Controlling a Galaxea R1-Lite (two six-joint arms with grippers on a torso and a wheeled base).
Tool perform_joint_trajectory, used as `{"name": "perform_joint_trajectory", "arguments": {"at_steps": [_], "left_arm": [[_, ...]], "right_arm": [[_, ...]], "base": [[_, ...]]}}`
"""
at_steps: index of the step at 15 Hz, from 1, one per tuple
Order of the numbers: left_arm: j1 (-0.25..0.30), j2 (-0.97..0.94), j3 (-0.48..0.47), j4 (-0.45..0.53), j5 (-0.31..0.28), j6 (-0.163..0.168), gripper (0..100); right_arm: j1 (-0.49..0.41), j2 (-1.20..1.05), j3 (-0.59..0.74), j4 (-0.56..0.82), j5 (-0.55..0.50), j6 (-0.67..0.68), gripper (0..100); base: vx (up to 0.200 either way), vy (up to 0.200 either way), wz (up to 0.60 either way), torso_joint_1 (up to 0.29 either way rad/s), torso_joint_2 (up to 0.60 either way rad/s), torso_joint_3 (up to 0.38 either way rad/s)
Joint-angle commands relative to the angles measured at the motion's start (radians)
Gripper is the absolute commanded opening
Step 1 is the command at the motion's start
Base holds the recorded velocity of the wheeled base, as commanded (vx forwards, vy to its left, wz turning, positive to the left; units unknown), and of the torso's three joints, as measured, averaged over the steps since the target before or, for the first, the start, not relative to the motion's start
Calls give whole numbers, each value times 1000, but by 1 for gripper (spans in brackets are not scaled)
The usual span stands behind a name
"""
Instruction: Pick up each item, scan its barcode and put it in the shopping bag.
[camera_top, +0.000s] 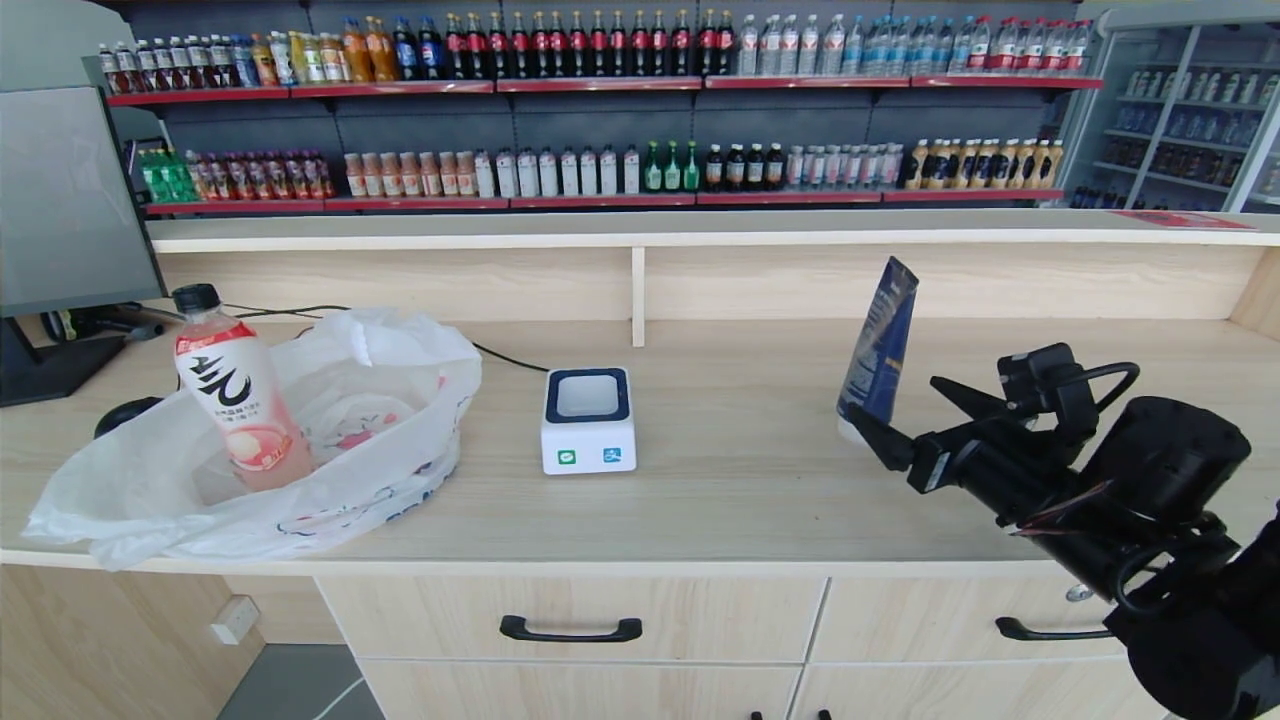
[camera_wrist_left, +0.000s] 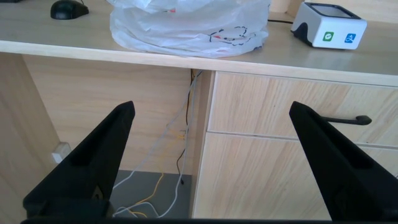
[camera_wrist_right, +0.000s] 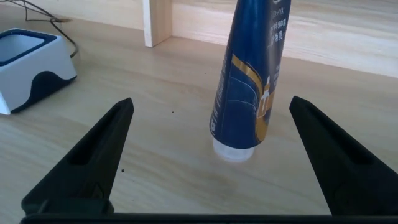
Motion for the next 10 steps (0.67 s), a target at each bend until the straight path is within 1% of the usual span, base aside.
{"name": "perform_joint_trajectory", "arguments": {"at_steps": [1,3,7,8,10], "left_arm": [[1,0,0,0,0,-1,100],[1,0,0,0,0,-1,100],[1,0,0,0,0,-1,100],[1,0,0,0,0,-1,100],[1,0,0,0,0,-3,100]], "right_arm": [[50,64,-39,-1,-55,40,100],[60,111,-91,-1,-115,85,100],[54,173,-198,-1,-164,89,100],[51,176,-205,-1,-185,89,100],[45,182,-223,-1,-195,91,100]], "base": [[0,0,0,0,0,0],[0,0,0,0,0,0],[0,0,0,0,0,0],[0,0,0,0,0,0],[0,0,0,0,0,0]]}}
